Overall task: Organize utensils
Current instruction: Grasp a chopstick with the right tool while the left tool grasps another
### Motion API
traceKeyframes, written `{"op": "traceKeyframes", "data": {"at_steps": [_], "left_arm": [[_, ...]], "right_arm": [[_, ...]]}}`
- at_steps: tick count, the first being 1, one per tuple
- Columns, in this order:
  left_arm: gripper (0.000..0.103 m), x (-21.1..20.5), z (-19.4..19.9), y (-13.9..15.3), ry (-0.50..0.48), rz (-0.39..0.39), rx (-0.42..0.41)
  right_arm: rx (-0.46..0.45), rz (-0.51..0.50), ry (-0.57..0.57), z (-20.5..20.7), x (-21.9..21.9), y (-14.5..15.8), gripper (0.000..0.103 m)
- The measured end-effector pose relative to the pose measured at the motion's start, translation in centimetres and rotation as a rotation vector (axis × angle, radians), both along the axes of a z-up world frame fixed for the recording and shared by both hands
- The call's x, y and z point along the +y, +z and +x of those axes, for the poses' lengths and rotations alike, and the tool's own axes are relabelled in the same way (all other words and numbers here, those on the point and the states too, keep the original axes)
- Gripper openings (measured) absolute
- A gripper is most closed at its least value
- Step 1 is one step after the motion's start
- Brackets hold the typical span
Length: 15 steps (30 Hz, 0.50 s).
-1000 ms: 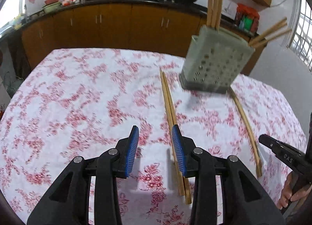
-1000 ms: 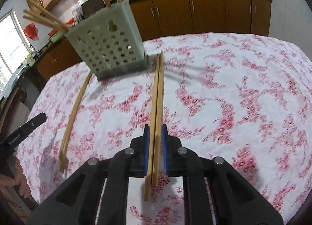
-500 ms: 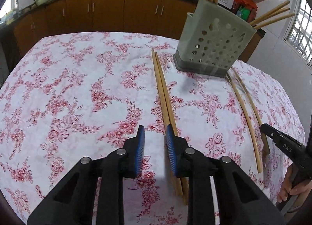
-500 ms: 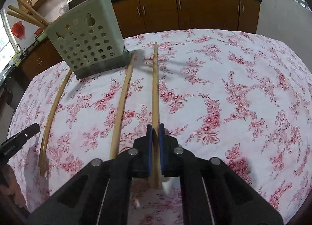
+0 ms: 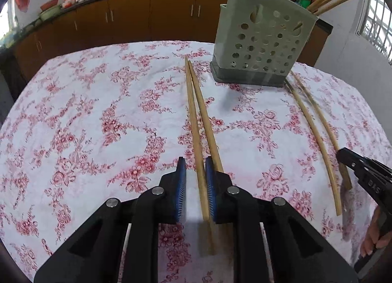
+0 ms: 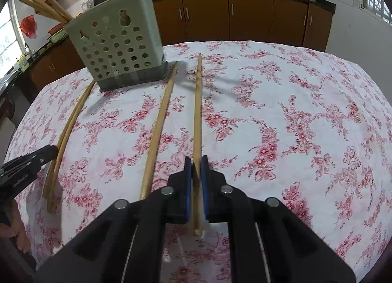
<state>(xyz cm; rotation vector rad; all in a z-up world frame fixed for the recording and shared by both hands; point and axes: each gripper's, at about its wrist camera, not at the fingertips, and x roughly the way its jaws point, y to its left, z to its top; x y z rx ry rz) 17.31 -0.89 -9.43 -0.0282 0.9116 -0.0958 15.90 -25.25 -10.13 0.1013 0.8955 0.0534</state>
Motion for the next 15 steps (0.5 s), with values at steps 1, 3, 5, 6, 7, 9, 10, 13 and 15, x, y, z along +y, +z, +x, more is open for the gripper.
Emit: {"op": "traceKeyframes", "data": {"at_steps": [1,3,5,6,7,9,10,13,15], "left_arm": [[0.010,0.0,0.1,0.0,0.009,0.014,-0.006],[0.008,0.4,0.4,-0.1,0.020,0.019,-0.010],[0.008,1.2,0.6,0.0,0.041,0.020,-0.009],[0.008,1.9,0.8,0.0,0.059,0.026,-0.008],[0.008,2.4,0.8,0.1,0.072,0.025,-0.008],[0.008,3.7,0.9,0.2,0.101,0.012,-0.005],[0.008,4.3,0.9,0.2,0.109,0.001,-0.004],[0.009,4.7,0.9,0.1,0.106,0.003,-0.014],[0.009,4.4,0.8,0.1,0.102,0.030,-0.021]], "right_arm": [[-0.002,-0.002,0.002,0.0,0.1,0.0,0.012],[-0.005,-0.013,0.009,0.1,0.2,0.0,0.010],[-0.008,-0.020,0.004,0.2,-0.1,0.0,0.009],[-0.011,-0.029,-0.013,0.4,-0.5,0.0,0.009],[-0.013,-0.036,-0.032,0.6,-0.9,0.0,0.009],[-0.015,-0.034,-0.060,0.8,-1.7,0.0,0.008],[-0.016,-0.028,-0.064,0.9,-2.0,0.0,0.008],[-0.024,-0.036,-0.065,0.9,-2.1,-0.1,0.009],[-0.026,-0.048,-0.061,0.9,-1.9,-0.2,0.010]]}}
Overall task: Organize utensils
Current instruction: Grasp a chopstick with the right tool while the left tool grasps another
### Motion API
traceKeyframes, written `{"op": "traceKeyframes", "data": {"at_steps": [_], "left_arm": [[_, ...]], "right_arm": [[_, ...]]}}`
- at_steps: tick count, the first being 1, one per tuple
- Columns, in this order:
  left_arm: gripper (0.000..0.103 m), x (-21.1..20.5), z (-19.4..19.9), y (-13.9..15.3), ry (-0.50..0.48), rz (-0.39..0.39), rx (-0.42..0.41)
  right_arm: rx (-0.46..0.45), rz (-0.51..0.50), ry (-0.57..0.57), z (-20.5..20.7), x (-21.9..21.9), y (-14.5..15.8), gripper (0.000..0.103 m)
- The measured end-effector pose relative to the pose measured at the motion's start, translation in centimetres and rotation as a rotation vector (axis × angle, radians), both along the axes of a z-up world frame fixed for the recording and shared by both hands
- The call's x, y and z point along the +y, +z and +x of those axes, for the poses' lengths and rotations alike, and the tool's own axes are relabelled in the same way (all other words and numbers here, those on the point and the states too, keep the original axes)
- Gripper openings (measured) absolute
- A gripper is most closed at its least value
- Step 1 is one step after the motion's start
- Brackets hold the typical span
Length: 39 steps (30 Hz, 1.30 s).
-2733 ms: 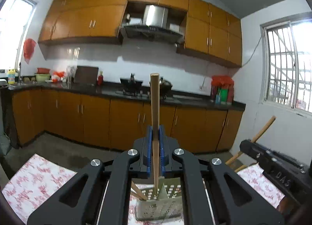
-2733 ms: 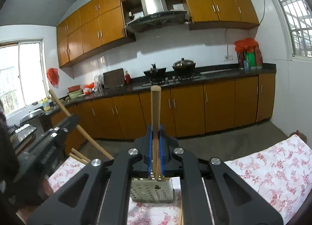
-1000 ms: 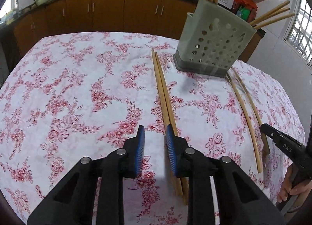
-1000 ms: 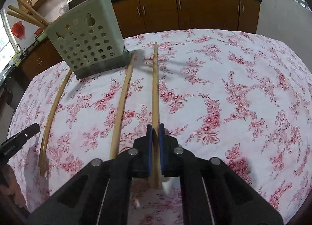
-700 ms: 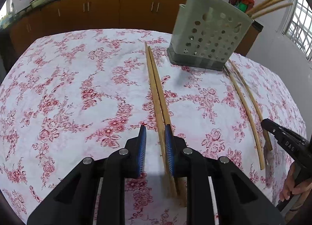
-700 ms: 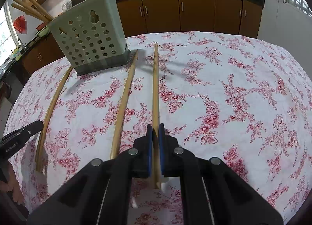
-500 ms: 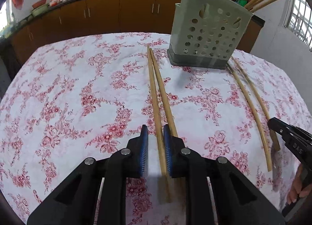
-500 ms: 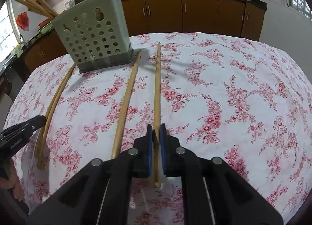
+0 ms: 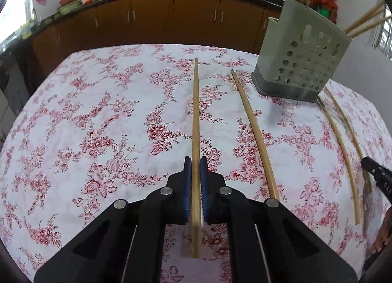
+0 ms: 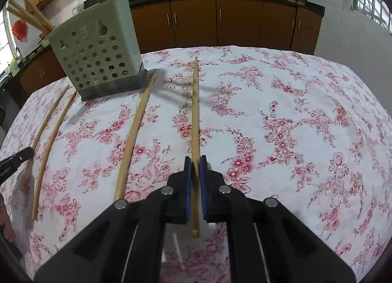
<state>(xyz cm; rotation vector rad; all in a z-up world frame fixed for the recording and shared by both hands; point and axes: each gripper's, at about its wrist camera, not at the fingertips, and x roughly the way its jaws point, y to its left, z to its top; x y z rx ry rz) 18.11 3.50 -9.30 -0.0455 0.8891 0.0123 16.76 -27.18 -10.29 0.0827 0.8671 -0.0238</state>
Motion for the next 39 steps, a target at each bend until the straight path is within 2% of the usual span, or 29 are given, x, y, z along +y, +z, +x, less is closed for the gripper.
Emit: {"op": "traceKeyframes", "data": {"at_steps": [39], "left_arm": [[0.009,0.22,-0.42,0.09,-0.001,-0.012,-0.001]], "right_arm": [[0.002,0.008,0.000,-0.01,-0.10,0.05,0.010]]}}
